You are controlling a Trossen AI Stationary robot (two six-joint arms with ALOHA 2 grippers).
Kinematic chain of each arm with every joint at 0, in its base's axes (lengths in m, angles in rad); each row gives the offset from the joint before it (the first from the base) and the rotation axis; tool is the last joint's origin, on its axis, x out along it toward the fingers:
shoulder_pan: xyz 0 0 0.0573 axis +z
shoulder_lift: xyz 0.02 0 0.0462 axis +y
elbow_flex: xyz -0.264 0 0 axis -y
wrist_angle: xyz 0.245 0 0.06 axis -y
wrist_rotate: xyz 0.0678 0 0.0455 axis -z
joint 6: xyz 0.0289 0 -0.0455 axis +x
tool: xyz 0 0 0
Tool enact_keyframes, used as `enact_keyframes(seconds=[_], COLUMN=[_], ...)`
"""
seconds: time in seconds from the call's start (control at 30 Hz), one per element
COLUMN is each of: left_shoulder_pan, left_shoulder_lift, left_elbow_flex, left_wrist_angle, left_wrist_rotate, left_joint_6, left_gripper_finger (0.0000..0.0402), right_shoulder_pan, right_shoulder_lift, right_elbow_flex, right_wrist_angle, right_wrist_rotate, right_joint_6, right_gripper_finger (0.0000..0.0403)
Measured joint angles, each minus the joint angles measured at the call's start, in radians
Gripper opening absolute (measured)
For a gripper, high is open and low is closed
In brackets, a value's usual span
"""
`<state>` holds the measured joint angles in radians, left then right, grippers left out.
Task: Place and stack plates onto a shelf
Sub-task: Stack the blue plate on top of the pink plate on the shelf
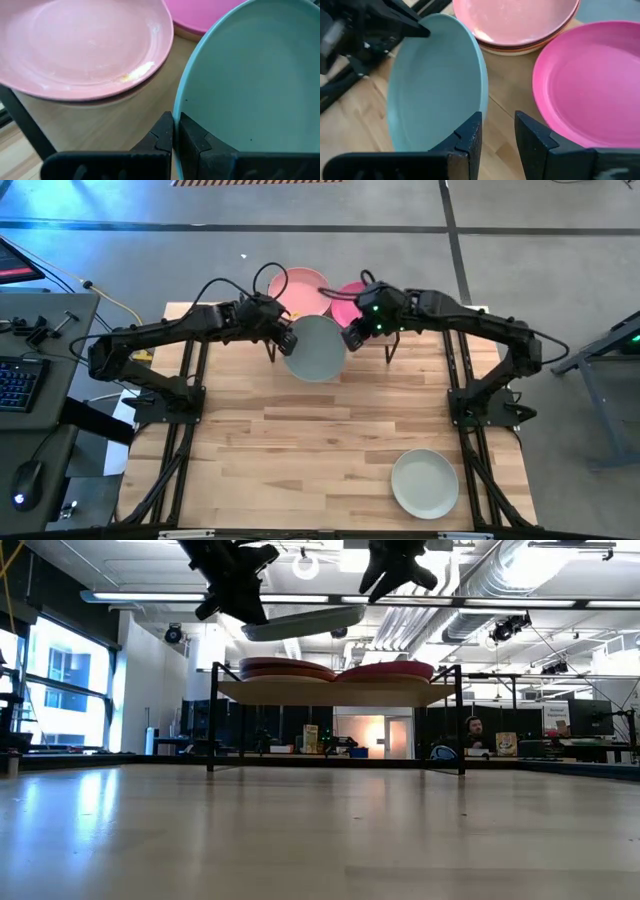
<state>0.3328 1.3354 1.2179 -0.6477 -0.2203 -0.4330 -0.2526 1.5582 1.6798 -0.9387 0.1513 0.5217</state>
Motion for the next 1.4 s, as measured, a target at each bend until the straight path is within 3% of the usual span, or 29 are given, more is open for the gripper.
enact_keyframes(seconds=[0.77,0.87,1.03,1.4], left_shoulder_pan=[0.000,0.000,-0.001,-0.001], left_shoulder_lift=[0.000,0.000,0.000,0.000], left_elbow_flex=[0.000,0.000,-0.001,-0.001], left_wrist_angle=[-0.011,-0.011,-0.007,-0.004], left_wrist_rotate=[0.000,0.000,0.000,0.040], left_joint_6=[-0.008,-0.007,-0.006,0.024], left_gripper_finger=[0.0000,0.0000,0.0001,0.0034], right_shoulder_pan=[0.070,0.070,0.069,0.063], right_shoulder_lift=[0.120,0.125,0.125,0.125], right_elbow_flex=[0.000,0.000,0.000,0.000], right_wrist_angle=[0.009,0.011,0.013,0.004], right_wrist_rotate=[0.079,0.080,0.091,0.090], right_joint_6=[0.039,0.050,0.043,0.038], right_gripper_finger=[0.0094,0.0078,0.0011,0.0002])
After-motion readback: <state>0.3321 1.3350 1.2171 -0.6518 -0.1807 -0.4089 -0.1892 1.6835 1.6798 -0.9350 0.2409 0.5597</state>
